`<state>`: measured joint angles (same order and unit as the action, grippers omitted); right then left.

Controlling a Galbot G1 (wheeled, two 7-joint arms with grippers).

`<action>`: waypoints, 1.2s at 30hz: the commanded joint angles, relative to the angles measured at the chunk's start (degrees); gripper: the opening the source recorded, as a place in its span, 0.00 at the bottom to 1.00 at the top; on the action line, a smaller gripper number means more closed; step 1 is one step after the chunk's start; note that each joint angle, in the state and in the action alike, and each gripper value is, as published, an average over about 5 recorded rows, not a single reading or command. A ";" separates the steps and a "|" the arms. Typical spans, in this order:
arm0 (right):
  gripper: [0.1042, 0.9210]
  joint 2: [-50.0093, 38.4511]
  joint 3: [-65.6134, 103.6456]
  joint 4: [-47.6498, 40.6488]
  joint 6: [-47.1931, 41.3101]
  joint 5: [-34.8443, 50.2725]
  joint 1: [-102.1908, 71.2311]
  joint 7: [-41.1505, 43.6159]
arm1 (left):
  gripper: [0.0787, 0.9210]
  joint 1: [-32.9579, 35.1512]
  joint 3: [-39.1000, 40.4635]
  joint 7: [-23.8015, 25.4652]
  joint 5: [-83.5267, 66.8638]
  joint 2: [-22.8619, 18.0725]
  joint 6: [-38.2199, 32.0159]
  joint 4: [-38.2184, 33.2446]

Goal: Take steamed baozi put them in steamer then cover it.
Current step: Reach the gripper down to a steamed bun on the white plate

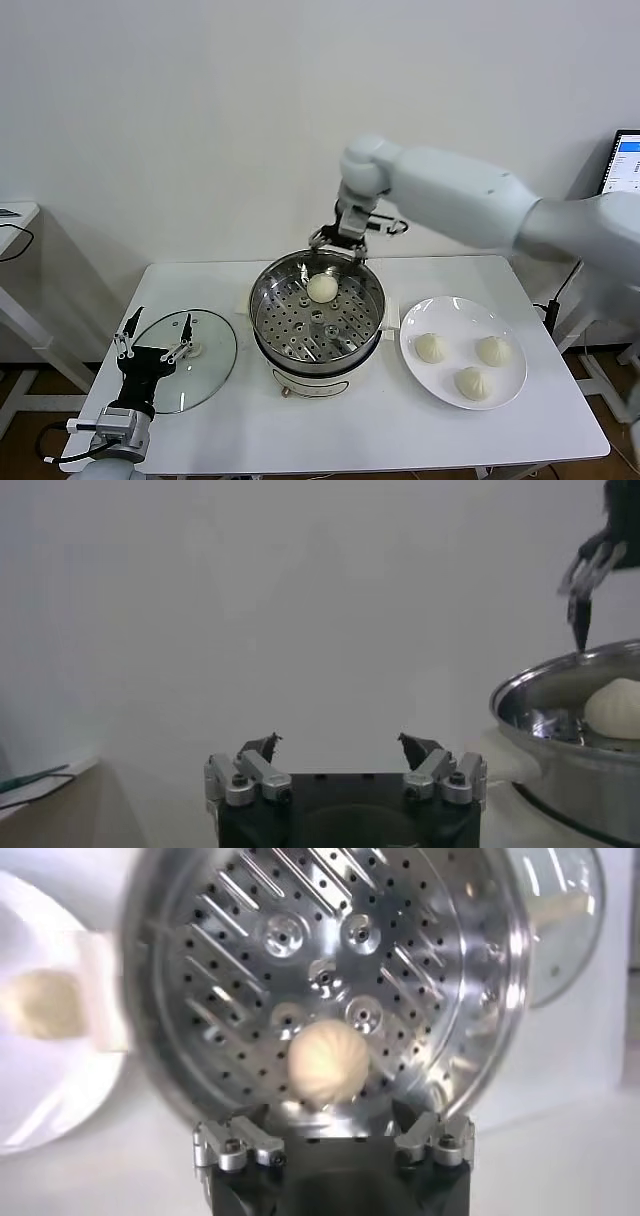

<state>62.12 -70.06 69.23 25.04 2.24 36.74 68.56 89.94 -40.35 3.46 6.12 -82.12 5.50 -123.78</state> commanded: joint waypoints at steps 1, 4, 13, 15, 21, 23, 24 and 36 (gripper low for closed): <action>0.88 -19.81 -7.69 11.69 -24.95 17.93 7.71 3.13 | 0.88 0.26 0.24 -0.03 0.19 0.09 0.04 -0.49; 0.88 -23.44 -8.56 12.57 -31.26 17.56 5.97 3.64 | 0.88 0.36 0.42 -0.08 0.34 0.09 0.05 -0.62; 0.88 -26.41 -4.80 12.25 -42.70 10.52 -6.80 2.93 | 0.88 0.38 0.84 0.01 0.62 -0.25 -0.26 -0.55; 0.88 -25.94 -3.34 11.11 -43.60 9.93 -9.58 2.38 | 0.88 0.30 0.94 0.05 0.80 -0.34 -0.32 -0.35; 0.88 -24.59 1.61 7.77 -44.85 7.53 -17.45 0.00 | 0.88 0.10 0.72 0.24 0.87 -0.10 -0.58 0.33; 0.88 -24.13 3.54 6.60 -44.95 6.38 -19.68 -0.86 | 0.88 0.03 0.61 0.28 0.86 0.02 -0.67 0.59; 0.88 -23.89 4.32 6.00 -45.02 6.11 -20.64 -1.28 | 0.88 -0.01 0.58 0.30 0.86 0.05 -0.71 0.71; 0.88 -21.97 10.41 2.38 -45.55 3.92 -29.03 -4.26 | 0.88 -0.51 0.92 0.26 0.88 0.01 -0.53 1.34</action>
<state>40.58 -63.93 73.42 -18.15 7.84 14.96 65.91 89.44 -39.47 3.75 6.93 -82.15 4.88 -122.74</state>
